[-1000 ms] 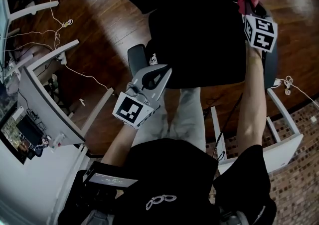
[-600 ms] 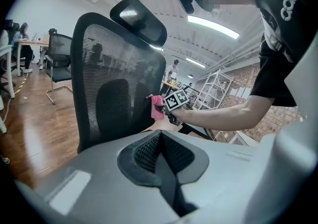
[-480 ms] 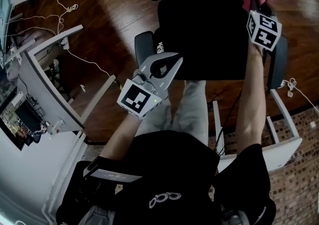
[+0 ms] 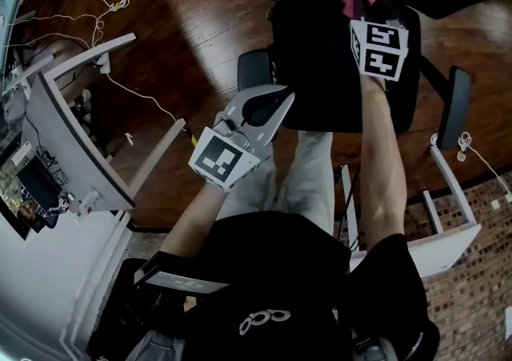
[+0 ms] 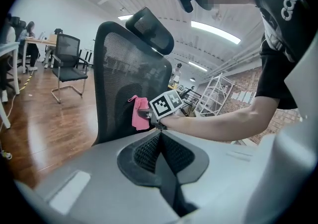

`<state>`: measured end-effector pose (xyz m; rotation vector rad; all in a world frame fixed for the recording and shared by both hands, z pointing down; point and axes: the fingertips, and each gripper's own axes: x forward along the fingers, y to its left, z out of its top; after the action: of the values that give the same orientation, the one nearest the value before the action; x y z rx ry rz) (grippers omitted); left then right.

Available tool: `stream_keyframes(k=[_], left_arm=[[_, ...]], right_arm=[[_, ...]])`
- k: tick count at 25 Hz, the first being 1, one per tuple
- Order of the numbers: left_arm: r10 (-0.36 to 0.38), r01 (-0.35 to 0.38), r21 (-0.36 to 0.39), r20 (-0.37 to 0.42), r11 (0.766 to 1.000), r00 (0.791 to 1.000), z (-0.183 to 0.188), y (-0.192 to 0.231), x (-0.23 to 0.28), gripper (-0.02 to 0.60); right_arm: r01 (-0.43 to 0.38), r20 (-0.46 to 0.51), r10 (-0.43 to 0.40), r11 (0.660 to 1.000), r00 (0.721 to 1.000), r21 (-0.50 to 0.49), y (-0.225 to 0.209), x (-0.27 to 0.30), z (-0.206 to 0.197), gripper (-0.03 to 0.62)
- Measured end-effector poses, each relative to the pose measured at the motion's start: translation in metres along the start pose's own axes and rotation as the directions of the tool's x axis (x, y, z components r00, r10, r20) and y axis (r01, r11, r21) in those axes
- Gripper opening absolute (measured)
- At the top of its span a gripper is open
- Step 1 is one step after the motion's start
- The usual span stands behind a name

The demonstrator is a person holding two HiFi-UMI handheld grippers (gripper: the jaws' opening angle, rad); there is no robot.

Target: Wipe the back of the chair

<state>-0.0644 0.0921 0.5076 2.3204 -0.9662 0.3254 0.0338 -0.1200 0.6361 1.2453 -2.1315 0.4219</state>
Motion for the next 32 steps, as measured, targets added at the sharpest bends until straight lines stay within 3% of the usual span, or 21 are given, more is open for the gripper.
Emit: stream_keyframes(k=[9, 17, 24, 32], left_arm=[[0.002, -0.002, 0.013, 0.001, 1.0, 1.0, -0.008, 0.015, -0.039, -0.012], [0.011, -0.012, 0.033, 0.047, 0.999, 0.999, -0.001, 0.027, -0.067, -0.012], [0.018, -0.021, 0.047, 0.059, 0.999, 0.998, -0.008, 0.027, -0.081, -0.012], [-0.033, 0.019, 0.122, 0.112, 0.992, 0.993, 0.055, -0.015, -0.099, -0.012]], right_arm=[[-0.127, 0.037, 0.13, 0.988, 0.991, -0.088, 0.112, 0.004, 0.032, 0.051], [-0.178, 0.025, 0.182, 0.975, 0.983, -0.131, 0.156, 0.012, 0.041, 0.051], [-0.166, 0.065, 0.174, 0.981, 0.983, -0.105, 0.152, -0.014, 0.044, 0.051], [-0.136, 0.129, 0.147, 0.986, 0.981, -0.094, 0.127, -0.15, 0.079, 0.051]])
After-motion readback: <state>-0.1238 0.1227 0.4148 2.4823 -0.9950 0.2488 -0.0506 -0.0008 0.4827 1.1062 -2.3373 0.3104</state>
